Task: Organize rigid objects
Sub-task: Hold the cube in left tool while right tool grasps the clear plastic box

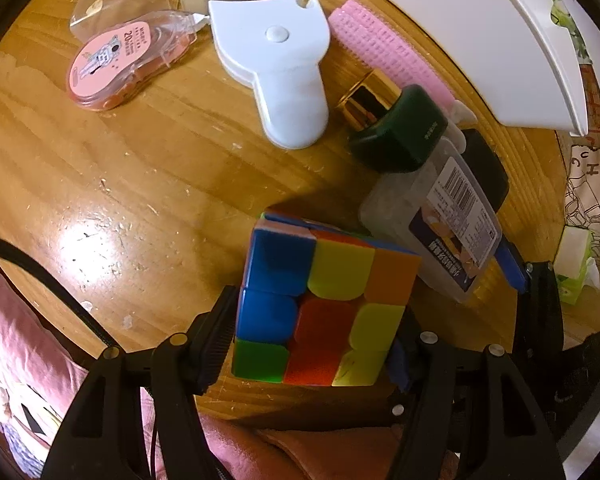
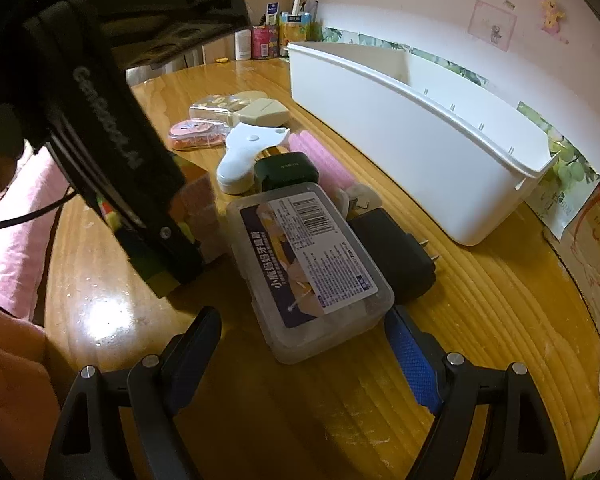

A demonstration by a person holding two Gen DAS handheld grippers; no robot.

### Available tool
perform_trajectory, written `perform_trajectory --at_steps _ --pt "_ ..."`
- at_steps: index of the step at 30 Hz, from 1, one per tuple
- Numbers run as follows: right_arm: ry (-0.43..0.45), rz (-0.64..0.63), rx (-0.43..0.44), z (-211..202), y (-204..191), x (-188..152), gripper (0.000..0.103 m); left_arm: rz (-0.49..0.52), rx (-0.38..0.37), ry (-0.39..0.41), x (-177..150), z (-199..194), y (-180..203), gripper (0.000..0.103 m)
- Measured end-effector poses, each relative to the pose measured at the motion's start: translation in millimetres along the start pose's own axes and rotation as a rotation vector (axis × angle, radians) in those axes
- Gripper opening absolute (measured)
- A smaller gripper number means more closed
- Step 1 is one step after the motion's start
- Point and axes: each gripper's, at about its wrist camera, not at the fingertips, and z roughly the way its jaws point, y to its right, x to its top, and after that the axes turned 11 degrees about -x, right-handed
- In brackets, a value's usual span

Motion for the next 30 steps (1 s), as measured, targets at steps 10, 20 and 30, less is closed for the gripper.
perform_trajectory --at_steps 10,20,30 --pt "-0.016 0.049 -0.019 11.2 -2.6 7.7 0.084 -0.048 -0.021 0.005 -10.2 -1.3 -31.9 0.067" --pt "-0.024 0.032 -0.033 8.5 -12.5 13.6 0.069 -0.065 -0.026 0.02 -18.9 -18.3 -59.1 0.065" --pt "-0.062 0.014 -0.102 1.3 -35.1 17.2 0.066 -0.032 0.001 0.009 -29.1 -30.4 -86.5 0.065"
